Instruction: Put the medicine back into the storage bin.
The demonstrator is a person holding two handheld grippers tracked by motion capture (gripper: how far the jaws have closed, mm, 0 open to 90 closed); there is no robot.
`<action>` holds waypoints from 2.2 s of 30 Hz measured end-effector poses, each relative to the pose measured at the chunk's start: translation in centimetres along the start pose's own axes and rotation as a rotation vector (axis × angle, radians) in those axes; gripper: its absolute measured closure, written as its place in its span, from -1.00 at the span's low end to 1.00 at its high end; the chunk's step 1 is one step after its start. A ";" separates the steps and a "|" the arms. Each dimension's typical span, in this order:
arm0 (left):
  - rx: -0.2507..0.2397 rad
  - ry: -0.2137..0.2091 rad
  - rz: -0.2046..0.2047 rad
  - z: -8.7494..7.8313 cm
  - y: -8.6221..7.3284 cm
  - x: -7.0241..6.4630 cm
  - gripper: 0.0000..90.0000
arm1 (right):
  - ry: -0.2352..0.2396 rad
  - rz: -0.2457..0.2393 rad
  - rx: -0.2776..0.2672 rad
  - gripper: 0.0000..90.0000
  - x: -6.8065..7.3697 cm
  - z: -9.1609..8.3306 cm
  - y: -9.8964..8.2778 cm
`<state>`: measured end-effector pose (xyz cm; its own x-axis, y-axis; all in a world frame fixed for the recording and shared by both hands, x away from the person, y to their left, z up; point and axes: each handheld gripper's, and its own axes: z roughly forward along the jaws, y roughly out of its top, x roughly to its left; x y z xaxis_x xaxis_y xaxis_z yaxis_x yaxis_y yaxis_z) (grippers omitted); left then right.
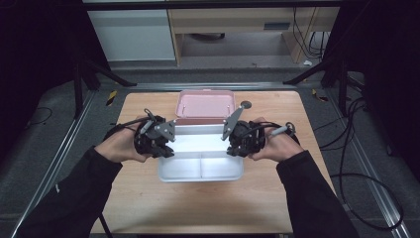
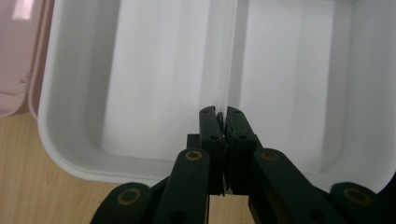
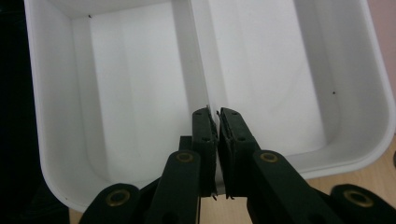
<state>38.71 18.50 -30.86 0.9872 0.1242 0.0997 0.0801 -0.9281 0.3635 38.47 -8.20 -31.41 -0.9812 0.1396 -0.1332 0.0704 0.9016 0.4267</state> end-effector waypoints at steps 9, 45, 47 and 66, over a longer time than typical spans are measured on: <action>0.022 0.005 -0.010 0.5 0.9 5.4 0.92 | -0.007 0.032 -0.022 0.89 -5.3 1.0 0.2; 0.090 -0.087 -0.047 8.2 -0.4 9.1 0.89 | 0.009 0.112 0.069 0.83 -7.5 7.9 -2.1; 0.093 -0.082 -0.053 8.2 -0.4 9.1 0.88 | 0.004 0.111 0.074 0.83 -7.5 7.9 -2.0; -0.172 0.111 -0.257 2.2 -4.1 6.6 0.13 | -0.194 0.348 -0.142 -0.16 -4.9 1.6 -4.6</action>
<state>45.15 22.36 -33.76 0.9159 0.3932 0.0809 0.2912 -0.7896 0.5401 43.28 -12.42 -34.18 -0.8502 0.5128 -0.1193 0.3529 0.7233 0.5936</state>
